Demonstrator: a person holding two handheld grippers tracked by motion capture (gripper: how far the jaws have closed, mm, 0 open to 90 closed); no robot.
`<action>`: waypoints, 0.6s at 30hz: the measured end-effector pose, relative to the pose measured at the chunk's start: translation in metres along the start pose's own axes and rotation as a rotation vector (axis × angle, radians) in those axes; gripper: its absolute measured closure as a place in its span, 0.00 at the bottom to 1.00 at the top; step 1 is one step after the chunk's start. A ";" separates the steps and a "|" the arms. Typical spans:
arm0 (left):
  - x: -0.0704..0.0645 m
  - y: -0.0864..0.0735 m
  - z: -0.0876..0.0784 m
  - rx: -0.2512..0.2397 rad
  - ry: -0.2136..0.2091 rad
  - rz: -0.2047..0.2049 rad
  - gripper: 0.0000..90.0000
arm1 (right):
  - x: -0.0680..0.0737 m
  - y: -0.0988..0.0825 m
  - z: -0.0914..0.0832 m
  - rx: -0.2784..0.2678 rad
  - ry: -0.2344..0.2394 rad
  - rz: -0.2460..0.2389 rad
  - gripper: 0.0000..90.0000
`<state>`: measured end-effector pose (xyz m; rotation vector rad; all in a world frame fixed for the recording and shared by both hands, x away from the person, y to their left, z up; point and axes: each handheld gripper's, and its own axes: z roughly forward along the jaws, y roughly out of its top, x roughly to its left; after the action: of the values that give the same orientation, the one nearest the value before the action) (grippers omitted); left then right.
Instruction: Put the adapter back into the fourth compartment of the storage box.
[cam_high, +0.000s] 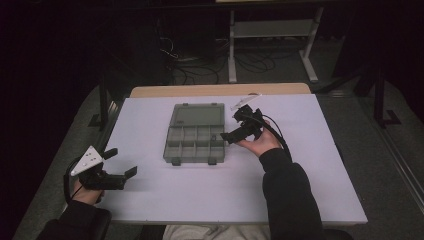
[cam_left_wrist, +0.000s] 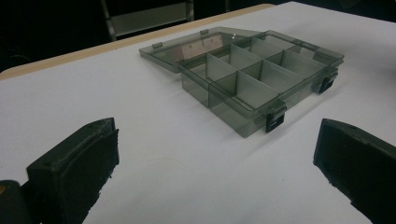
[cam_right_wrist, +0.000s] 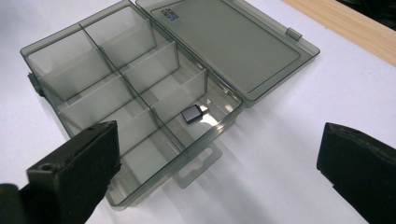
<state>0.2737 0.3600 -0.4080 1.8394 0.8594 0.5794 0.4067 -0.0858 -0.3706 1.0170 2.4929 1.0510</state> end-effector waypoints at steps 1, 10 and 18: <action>0.000 0.000 0.000 0.000 0.001 0.000 0.00 | 0.000 -0.002 0.000 0.000 0.003 0.005 0.00; 0.000 0.000 0.000 0.001 0.001 -0.001 0.00 | 0.004 -0.010 -0.004 -0.009 0.000 -0.001 0.00; 0.000 0.000 0.000 0.001 0.002 -0.001 0.00 | 0.009 -0.019 -0.011 -0.015 0.006 -0.016 0.00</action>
<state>0.2736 0.3599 -0.4080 1.8398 0.8620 0.5801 0.3855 -0.0949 -0.3764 0.9897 2.4893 1.0683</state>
